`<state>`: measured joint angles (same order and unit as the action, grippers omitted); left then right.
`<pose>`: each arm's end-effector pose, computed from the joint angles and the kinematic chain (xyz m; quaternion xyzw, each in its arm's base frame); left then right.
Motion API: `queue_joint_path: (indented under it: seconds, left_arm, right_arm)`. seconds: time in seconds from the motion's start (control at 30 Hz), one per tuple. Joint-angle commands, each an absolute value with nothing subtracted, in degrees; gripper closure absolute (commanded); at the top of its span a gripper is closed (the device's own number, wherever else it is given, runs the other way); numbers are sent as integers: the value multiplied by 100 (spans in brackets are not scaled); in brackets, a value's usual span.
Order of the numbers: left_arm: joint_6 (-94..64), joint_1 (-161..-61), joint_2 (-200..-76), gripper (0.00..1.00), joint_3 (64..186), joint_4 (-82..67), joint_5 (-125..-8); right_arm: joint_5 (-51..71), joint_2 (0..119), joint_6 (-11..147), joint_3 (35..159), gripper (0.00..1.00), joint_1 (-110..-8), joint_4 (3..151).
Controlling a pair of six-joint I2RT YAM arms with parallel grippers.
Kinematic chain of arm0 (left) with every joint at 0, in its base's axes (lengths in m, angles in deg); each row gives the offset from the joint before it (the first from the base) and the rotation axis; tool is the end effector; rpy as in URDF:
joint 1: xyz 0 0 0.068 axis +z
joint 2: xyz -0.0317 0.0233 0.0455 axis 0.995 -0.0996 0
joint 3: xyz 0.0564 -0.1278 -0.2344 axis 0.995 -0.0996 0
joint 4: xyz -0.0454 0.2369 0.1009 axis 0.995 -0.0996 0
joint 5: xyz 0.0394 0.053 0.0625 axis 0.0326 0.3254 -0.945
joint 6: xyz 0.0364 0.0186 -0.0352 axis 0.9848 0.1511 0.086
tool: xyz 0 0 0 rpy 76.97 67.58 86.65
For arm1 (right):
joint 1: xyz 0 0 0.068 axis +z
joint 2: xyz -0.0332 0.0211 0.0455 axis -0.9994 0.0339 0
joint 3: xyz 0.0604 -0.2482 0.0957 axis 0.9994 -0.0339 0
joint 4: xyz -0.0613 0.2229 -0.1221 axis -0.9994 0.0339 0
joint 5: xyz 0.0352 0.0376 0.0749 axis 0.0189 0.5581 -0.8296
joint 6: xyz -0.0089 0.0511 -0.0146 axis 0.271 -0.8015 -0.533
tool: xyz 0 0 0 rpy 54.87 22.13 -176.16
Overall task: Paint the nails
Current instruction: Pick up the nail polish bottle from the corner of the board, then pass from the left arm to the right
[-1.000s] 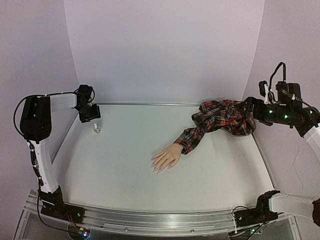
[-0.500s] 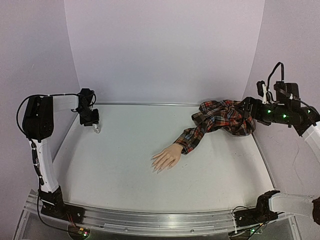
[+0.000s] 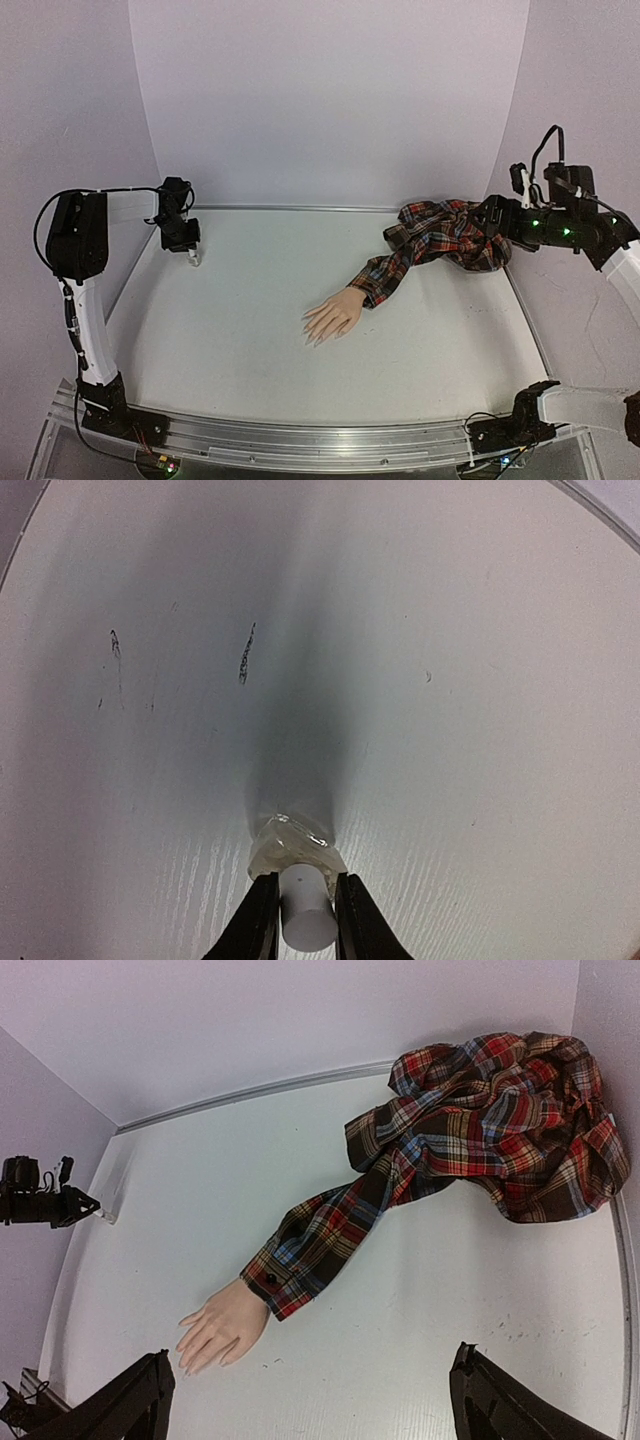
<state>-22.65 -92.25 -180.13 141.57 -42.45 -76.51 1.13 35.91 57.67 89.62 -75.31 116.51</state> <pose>0.4333 -0.0596 0.1857 -0.0988 0.9650 -0.0426 0.2392 0.1935 0.0540 0.3887 -0.0383 0.8545 0.2475 0.4550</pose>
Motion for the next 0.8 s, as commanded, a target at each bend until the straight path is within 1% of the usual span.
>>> queue_joint_path:
  seconds: [0.0,0.1,0.17,0.2,0.3,0.4,0.57,0.77]
  left_arm:
    - [-2193,-9268,-18095,82,14369,-4327,-7809]
    - [-2189,-9266,-18114,88,14405,-4368,-7860]
    - [-2188,-9277,-18087,97,14416,-4392,-7879]
    - [-2186,-9299,-18053,99,14433,-4414,-7881]
    - [-2153,-9446,-17847,100,14582,-4596,-7901]
    - [-2066,-9810,-17569,100,14903,-4964,-7848]
    - [-2088,-10889,-17086,100,15528,-5618,-7931]
    - [-3053,-12185,-17198,100,16930,-6301,-8260]
  right_arm:
    - [50,3570,5750,8950,2,-7558,11444]
    - [44,3584,5758,8948,2,-7558,11440]
    - [41,3602,5773,8941,2,-7562,11434]
    - [15,3629,5792,8933,2,-7560,11426]
    - [-128,3730,5908,8892,2,-7550,11406]
    - [-326,3875,6034,8785,2,-7440,11294]
    - [-442,4143,6193,8596,2,-6984,10881]
    - [-500,4485,6434,8309,2,-6322,9999]
